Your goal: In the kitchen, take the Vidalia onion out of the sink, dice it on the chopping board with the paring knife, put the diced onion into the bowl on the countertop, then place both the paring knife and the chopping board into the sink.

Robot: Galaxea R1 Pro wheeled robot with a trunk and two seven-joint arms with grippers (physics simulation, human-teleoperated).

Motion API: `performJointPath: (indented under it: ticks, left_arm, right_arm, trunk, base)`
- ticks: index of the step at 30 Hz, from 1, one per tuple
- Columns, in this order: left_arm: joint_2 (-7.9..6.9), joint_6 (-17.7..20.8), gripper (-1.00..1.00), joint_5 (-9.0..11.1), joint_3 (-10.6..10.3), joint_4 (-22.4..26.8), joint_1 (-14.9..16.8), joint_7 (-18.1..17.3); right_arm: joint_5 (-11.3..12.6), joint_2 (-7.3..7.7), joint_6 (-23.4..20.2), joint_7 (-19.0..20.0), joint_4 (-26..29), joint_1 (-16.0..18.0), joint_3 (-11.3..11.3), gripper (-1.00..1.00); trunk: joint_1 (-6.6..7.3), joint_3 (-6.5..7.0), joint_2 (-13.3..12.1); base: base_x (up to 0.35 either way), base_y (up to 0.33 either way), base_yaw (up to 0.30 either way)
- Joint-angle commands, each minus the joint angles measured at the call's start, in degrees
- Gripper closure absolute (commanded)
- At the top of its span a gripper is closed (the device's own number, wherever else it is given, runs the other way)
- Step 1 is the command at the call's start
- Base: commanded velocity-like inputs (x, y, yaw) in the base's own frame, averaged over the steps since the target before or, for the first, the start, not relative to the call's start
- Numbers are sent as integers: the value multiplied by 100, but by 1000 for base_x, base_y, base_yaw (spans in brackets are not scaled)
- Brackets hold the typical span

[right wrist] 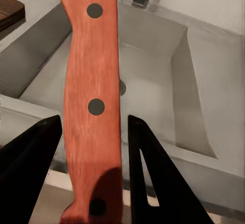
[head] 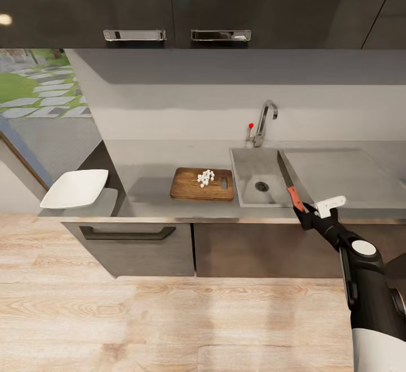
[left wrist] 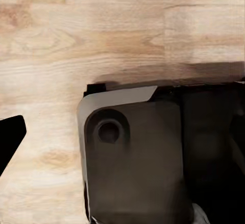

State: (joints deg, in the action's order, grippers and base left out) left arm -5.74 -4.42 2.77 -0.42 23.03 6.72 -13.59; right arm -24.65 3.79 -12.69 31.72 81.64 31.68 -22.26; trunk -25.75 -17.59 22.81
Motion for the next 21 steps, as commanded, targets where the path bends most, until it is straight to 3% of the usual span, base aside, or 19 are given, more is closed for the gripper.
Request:
performJointPath:
  ticks: [1,4,6,8,10,14,16,17,18,19,21]
  left_arm:
    - [-55,-2,-100,31,12,-355,4,7]
    - [-131,172,-100,31,30,-1108,4,294]
    - [-190,981,-100,31,20,-1583,4,988]
    - [-207,1413,-100,31,18,-1833,3,1242]
    - [-228,1752,-100,31,16,-2049,-33,1403]
    - [-190,2167,-100,31,19,-2171,-485,1464]
    - [-162,1552,-100,31,39,-2164,-559,1454]
    - [-83,1038,-100,31,51,-2159,-585,1458]
    - [66,758,-100,31,55,-2156,-597,1458]
    - [213,608,-100,31,57,-2152,-604,1465]
    - [303,531,-100,31,57,-2148,-607,1473]
  right_arm:
    - [-12,-1,-61,-28,9,9,70,100]
    - [16,-1,-317,-247,9,22,216,100]
    - [30,-1,-694,-638,9,45,319,100]
    - [35,-1,-791,-764,8,67,359,100]
    - [37,-1,-851,-841,9,82,387,100]
    - [39,-1,-888,-888,7,91,404,100]
    - [52,-6,-887,-884,8,92,502,100]
    - [59,-8,-886,-883,9,93,602,100]
    - [62,-9,-885,-882,9,93,690,100]
    - [64,-10,-880,-882,9,93,745,100]
    - [65,-10,-878,-883,9,93,773,100]
  trunk:
    - [-3,-9,10]
    - [-3,-9,10]
    - [-3,-9,10]
    - [-3,-9,10]
    - [-3,-9,10]
    - [-3,-9,10]
    - [-3,-9,10]
    - [-3,-9,10]
    - [-3,-9,10]
    - [-3,-9,10]
    - [-3,-9,10]
  base:
    - [0,0,0]
    - [0,0,0]
    - [0,0,0]
    - [0,0,0]
    - [0,0,0]
    - [0,0,0]
    - [0,0,0]
    - [0,0,0]
    - [0,0,0]
    - [0,0,0]
    - [0,0,0]
